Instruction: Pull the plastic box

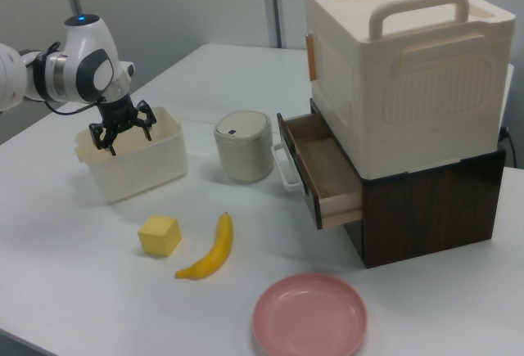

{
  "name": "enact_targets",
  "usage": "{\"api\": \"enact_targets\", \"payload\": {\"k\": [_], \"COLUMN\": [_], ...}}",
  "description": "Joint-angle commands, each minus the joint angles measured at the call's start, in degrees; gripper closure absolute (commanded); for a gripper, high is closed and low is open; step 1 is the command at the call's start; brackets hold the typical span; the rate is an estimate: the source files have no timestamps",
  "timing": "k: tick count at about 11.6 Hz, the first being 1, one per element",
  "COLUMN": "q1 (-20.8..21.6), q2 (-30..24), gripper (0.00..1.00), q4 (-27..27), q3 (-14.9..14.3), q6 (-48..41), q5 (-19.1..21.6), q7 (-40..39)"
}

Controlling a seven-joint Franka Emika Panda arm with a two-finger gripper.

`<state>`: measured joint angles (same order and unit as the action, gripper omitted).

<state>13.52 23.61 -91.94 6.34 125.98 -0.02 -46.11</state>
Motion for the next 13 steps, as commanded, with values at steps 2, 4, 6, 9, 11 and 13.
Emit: {"api": "enact_targets", "payload": {"k": [2, 4, 6, 9, 11, 13], "q1": [2.6, 2.5, 2.9, 2.7, 2.9, 3.2], "q2": [-2.3, -3.8, -5.3, -7.2, -8.1, -8.1], "gripper": [0.00, 0.00, 0.00, 0.00, 0.00, 0.00], "q4": [-2.7, -4.4, -5.3, -7.1, -8.2, -8.5], "q3": [-3.6, -3.8, -4.9, -5.4, -6.1, -7.3], "q6": [0.1, 0.0, -3.0, -5.5, -5.6, -6.4], "q5": [-0.9, -0.9, -0.9, -0.9, -0.9, -0.9], "q7": [-0.3, 1.8, 2.4, 2.3, 2.3, 2.3]}}
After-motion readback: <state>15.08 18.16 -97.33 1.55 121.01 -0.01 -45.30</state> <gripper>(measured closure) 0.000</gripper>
